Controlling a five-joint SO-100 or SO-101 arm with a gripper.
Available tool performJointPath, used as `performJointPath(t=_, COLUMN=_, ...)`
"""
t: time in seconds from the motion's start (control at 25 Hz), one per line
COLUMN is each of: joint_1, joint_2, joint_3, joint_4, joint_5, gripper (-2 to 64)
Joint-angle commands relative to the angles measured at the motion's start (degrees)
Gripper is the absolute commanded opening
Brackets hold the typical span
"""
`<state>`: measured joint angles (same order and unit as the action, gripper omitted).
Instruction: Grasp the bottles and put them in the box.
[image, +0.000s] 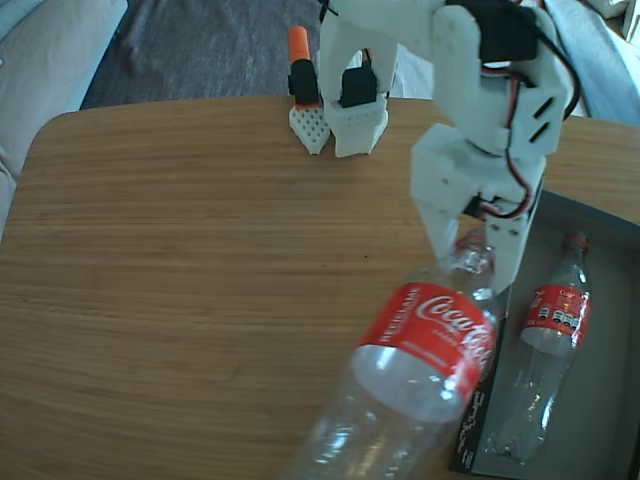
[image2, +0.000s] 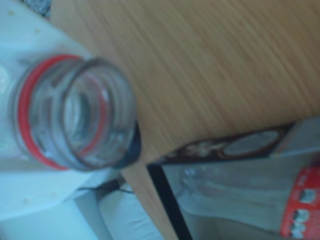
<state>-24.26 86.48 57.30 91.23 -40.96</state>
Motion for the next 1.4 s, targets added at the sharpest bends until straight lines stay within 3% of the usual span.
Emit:
performJointPath(t=0.0, joint_1=-6.77, joint_2=1.58, joint_3=-3.52, joint_4=0.09, joint_5=2.11, gripper=-0.3)
performJointPath(t=0.24, joint_1=-20.74, joint_2=0.62, joint_3=-5.62, joint_4=-0.26, joint_5=8.61, gripper=-0.3)
performJointPath(t=0.6, joint_1=-36.30, joint_2=0.35, joint_3=-4.83, joint_4=-0.79, joint_5=11.60, gripper=-0.3)
performJointPath(t=0.76, joint_1=-37.35, joint_2=-3.87, joint_3=-6.15, joint_4=-1.49, joint_5=16.87, gripper=-0.3)
performJointPath(t=1.36, joint_1=-36.65, joint_2=-25.93, joint_3=-28.13, joint_4=-1.49, joint_5=17.05, gripper=-0.3)
